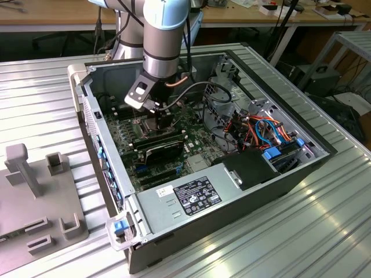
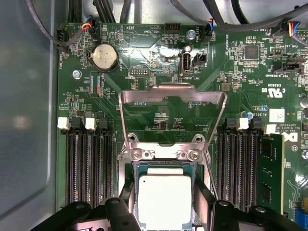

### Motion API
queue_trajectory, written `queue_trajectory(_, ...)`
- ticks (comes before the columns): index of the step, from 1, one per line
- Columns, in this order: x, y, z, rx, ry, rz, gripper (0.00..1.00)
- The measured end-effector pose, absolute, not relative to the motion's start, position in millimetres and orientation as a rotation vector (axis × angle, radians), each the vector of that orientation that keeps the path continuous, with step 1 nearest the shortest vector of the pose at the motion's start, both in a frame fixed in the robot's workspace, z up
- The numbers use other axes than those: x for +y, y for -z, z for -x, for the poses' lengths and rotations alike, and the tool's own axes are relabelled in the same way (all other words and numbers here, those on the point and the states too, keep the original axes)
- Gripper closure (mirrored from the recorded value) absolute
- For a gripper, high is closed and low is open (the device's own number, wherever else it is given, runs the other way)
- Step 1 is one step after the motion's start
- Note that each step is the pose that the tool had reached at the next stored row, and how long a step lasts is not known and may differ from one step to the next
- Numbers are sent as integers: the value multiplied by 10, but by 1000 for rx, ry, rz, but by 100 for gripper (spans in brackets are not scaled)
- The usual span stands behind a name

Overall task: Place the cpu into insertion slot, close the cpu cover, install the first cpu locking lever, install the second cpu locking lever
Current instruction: 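Place the cpu into insertion slot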

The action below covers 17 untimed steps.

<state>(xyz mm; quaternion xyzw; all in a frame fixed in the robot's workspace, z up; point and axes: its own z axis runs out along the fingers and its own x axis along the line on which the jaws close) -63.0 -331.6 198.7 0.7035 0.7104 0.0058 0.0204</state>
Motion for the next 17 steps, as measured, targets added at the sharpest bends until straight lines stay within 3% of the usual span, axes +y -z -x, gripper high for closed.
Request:
queue_trajectory(10, -3313, -2137, 630, 2207, -7, -2185, 40)
queue_trajectory(13, -3312, -2190, 630, 2208, -1, -2186, 59)
queue_trajectory(14, -3312, -2199, 630, 2208, 1, -2186, 71)
queue_trajectory(17, -3312, -2200, 630, 2208, 1, -2186, 83)
